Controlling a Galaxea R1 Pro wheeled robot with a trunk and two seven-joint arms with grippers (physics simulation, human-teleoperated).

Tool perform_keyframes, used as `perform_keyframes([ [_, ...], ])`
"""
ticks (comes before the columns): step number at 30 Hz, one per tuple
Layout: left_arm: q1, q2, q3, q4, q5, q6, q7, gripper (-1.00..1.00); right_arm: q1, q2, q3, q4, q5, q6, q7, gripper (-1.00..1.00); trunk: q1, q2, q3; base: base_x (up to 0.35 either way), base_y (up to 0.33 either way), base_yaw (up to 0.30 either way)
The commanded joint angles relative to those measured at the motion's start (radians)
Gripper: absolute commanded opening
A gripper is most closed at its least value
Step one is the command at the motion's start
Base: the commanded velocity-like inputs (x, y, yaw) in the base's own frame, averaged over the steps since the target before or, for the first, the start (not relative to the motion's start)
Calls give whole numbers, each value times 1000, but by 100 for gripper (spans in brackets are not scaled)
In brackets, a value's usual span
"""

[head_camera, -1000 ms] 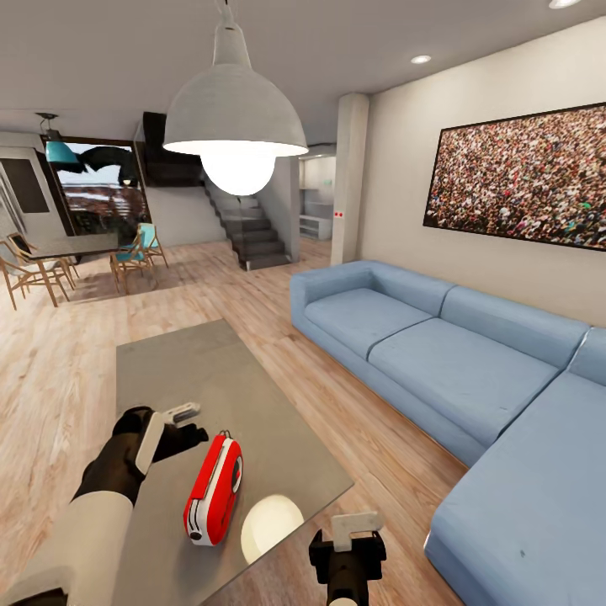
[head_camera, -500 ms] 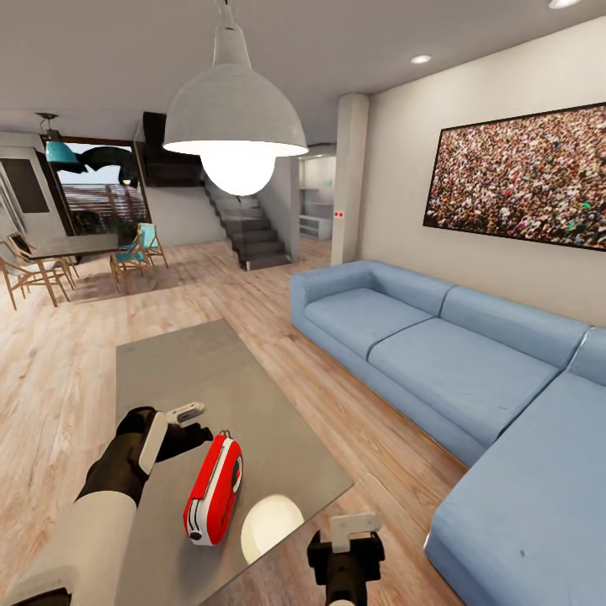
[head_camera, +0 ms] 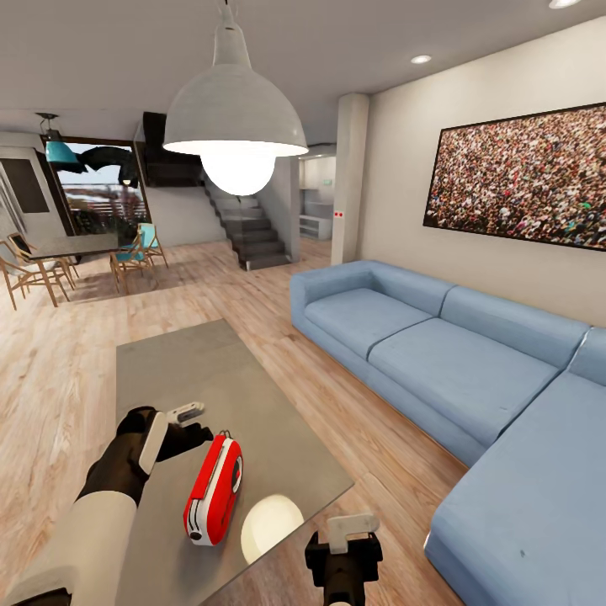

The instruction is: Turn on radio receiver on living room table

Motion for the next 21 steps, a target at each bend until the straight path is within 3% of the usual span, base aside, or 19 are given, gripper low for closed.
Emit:
perform_keyframes([
  [1,0,0,0,0,0,0,0,100,0,0,0,0,0,0,0,100,0,0,0,0,0,0],
  [21,0,1,1,0,-1,0,0,100,0,0,0,0,0,0,-1,100,0,0,0,0,0,0],
])
